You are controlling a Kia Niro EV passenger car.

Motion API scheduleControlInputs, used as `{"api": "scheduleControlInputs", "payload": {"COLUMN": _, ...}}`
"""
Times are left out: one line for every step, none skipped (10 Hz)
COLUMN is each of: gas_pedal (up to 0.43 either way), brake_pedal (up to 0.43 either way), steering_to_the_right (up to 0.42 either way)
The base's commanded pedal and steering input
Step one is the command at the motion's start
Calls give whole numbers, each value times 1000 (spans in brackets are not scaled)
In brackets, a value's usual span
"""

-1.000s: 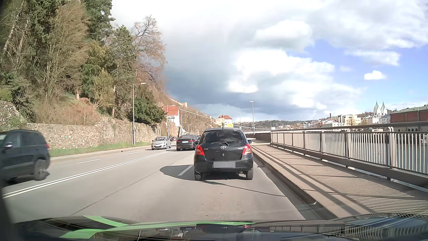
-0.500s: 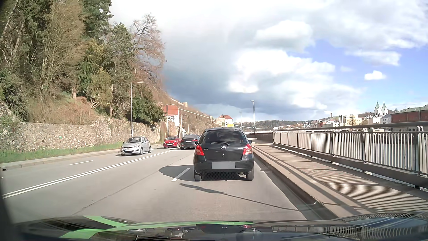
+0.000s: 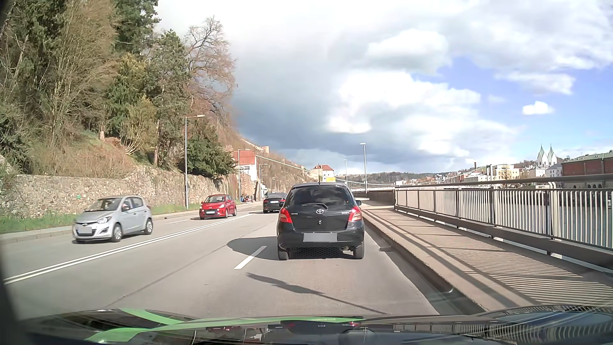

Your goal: Follow the waypoints while adhering to traffic rules and regulations

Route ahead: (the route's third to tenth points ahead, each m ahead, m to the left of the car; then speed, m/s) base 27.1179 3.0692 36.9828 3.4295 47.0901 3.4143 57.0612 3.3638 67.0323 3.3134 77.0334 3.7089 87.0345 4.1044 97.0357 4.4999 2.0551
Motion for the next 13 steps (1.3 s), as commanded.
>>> {"api": "scheduleControlInputs", "payload": {"gas_pedal": 0, "brake_pedal": 30, "steering_to_the_right": -10}}
{"api": "scheduleControlInputs", "payload": {"gas_pedal": 0, "brake_pedal": 0, "steering_to_the_right": -10}}
{"api": "scheduleControlInputs", "payload": {"gas_pedal": 0, "brake_pedal": 0, "steering_to_the_right": -10}}
{"api": "scheduleControlInputs", "payload": {"gas_pedal": 0, "brake_pedal": 0, "steering_to_the_right": -10}}
{"api": "scheduleControlInputs", "payload": {"gas_pedal": 0, "brake_pedal": 0, "steering_to_the_right": -10}}
{"api": "scheduleControlInputs", "payload": {"gas_pedal": 0, "brake_pedal": 0, "steering_to_the_right": -10}}
{"api": "scheduleControlInputs", "payload": {"gas_pedal": 0, "brake_pedal": 0, "steering_to_the_right": -10}}
{"api": "scheduleControlInputs", "payload": {"gas_pedal": 0, "brake_pedal": 0, "steering_to_the_right": -10}}
{"api": "scheduleControlInputs", "payload": {"gas_pedal": 0, "brake_pedal": 0, "steering_to_the_right": -10}}
{"api": "scheduleControlInputs", "payload": {"gas_pedal": 0, "brake_pedal": 0, "steering_to_the_right": -10}}
{"api": "scheduleControlInputs", "payload": {"gas_pedal": 0, "brake_pedal": 0, "steering_to_the_right": -10}}
{"api": "scheduleControlInputs", "payload": {"gas_pedal": 0, "brake_pedal": 0, "steering_to_the_right": -10}}
{"api": "scheduleControlInputs", "payload": {"gas_pedal": 0, "brake_pedal": 0, "steering_to_the_right": -8}}
